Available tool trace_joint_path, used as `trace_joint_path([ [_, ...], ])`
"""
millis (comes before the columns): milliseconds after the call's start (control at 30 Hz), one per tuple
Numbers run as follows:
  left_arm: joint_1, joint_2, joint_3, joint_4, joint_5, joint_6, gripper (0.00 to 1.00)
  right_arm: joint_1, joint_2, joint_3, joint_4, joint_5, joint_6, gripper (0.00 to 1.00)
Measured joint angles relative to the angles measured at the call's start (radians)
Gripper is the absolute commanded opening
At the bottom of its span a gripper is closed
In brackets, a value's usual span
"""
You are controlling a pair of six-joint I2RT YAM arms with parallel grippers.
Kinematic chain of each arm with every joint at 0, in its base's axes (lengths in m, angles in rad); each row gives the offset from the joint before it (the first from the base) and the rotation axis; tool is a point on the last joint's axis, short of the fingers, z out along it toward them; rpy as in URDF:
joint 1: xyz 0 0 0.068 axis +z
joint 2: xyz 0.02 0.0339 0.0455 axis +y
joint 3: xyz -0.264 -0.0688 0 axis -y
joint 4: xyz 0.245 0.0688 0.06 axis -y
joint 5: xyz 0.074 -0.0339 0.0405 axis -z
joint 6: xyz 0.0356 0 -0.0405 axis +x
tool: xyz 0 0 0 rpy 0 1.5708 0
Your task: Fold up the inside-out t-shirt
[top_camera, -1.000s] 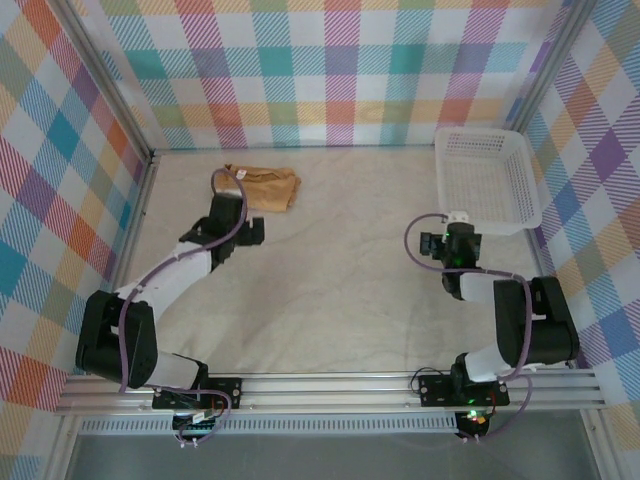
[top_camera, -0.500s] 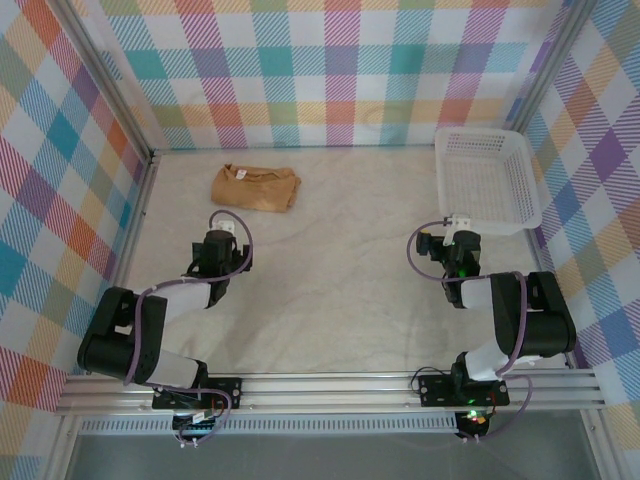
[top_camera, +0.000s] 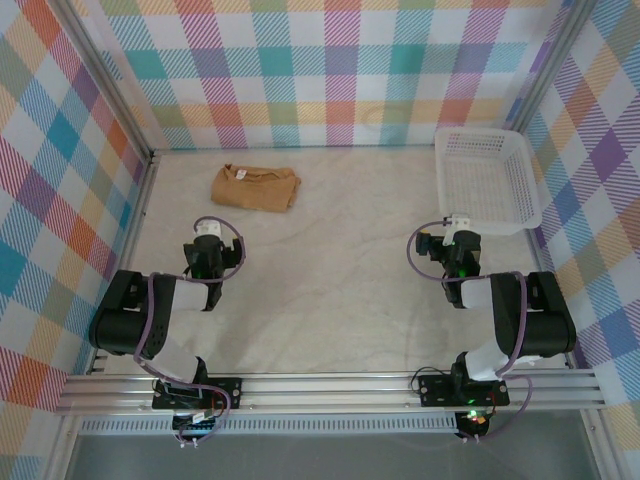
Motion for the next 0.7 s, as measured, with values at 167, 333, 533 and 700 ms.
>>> trace_joint_path([
  [167, 0.000, 0.000, 0.000, 0.035, 0.007, -0.010, 1.00, 0.000, 0.000, 0.000, 0.002, -0.003, 0.000, 1.00],
  [333, 0.000, 0.000, 0.000, 0.038, 0.007, -0.010, 1.00, 0.000, 0.000, 0.000, 0.003, -0.003, 0.000, 1.00],
  [533, 0.000, 0.000, 0.000, 0.047, 0.014, -0.010, 1.00, 0.000, 0.000, 0.000, 0.003, -0.003, 0.000, 1.00],
  [700, 0.005, 0.000, 0.000, 0.046, 0.042, -0.009, 1.00, 0.000, 0.000, 0.000, 0.003, -0.003, 0.000, 1.00],
])
